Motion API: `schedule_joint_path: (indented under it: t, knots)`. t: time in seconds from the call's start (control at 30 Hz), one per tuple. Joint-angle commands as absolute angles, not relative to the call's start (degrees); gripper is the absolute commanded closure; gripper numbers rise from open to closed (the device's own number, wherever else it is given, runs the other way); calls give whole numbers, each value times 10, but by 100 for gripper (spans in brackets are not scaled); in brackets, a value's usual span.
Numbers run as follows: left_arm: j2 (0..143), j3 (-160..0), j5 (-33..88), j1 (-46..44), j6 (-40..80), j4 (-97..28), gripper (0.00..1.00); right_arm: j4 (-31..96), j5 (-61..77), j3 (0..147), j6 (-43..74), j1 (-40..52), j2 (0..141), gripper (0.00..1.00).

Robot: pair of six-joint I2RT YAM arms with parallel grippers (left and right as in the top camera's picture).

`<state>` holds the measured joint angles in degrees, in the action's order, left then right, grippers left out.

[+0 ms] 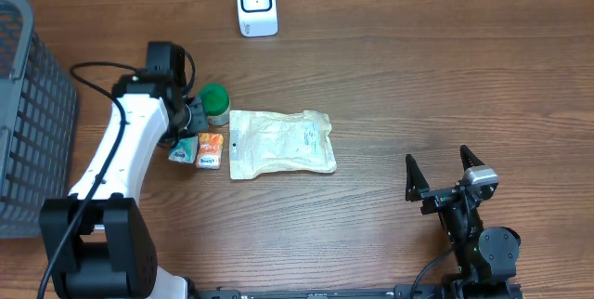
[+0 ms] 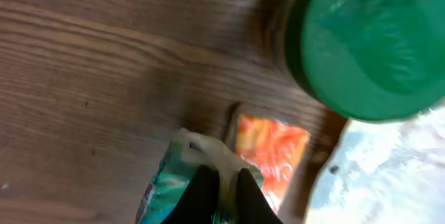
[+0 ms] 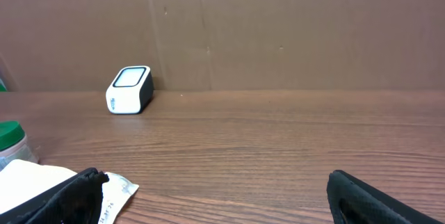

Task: Scan the item barcode
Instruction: 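Place the green packet left of the orange packet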

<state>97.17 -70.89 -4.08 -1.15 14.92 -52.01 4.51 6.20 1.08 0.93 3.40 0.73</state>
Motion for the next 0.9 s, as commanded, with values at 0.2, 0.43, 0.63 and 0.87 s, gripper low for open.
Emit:
schedule_joint_path:
  t: [0.2,0.43,0.63,0.87]
  knots:
    - [968,-642,-61,-11,159,-428,56,42,65,4,13,32,2,0]
    - [963,-743,-44,11,184,-511,41,42,65,4,13,32,2,0]
    - [960,-972,-29,57,184,-682,43,42,65,4,13,32,2,0]
    - [959,-1191,-66,146,160,-780,38,42,65,4,13,32,2,0]
